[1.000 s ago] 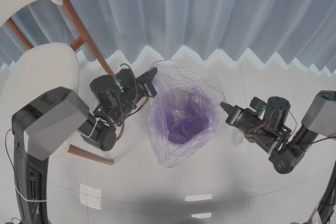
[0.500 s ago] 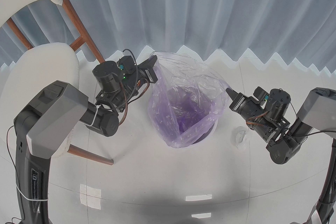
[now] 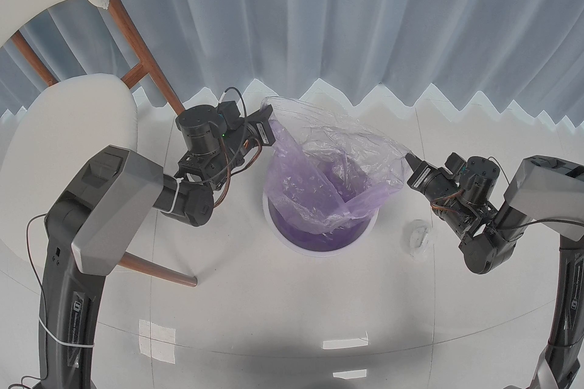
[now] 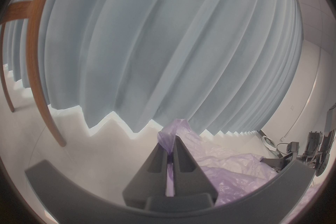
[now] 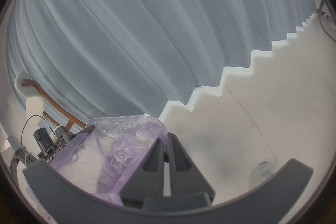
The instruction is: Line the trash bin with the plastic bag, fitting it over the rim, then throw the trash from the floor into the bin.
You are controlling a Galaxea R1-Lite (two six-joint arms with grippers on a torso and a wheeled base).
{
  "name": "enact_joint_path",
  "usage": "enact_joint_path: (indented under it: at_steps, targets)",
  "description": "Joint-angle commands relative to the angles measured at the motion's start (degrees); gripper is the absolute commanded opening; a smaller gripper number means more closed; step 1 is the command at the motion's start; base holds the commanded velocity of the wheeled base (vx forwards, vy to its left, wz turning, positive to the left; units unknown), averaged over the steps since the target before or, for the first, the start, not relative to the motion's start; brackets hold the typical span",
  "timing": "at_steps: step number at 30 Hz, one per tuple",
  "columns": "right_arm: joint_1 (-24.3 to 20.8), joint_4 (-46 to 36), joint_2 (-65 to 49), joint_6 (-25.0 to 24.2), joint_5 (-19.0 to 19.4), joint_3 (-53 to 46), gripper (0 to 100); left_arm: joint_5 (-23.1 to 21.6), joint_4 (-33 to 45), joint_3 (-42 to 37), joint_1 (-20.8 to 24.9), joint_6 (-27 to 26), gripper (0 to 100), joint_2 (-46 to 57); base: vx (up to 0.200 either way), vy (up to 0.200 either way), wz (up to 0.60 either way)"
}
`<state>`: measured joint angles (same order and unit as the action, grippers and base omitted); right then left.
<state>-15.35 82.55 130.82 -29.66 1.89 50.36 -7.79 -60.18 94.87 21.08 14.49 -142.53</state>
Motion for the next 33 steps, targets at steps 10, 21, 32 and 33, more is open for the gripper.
enact_joint_path:
  at_steps: [10,21,32,33]
  targets:
    - [0.4,-0.2,2.8,1.9,0.4,-3.2,0,1.5,-0.3,-10.6,-1.0,-0.1,0,-0.5,0.000,0.000,0.00]
    - [-1.6,0.1,3.9,2.7,0.9,-6.8,0,1.3,-3.4,-19.1,-2.4,-0.1,0,0.4,0.000,0.000,0.00]
    - [-2.0,0.2,3.7,5.1,1.3,-10.9,0,0.8,-13.2,-31.1,-2.2,-0.1,0,0.4,0.000,0.000,0.00]
    - [-2.0,0.3,3.7,6.5,1.6,-11.8,0,0.8,-14.5,-32.5,-2.1,-0.1,0,0.3,0.000,0.000,0.00]
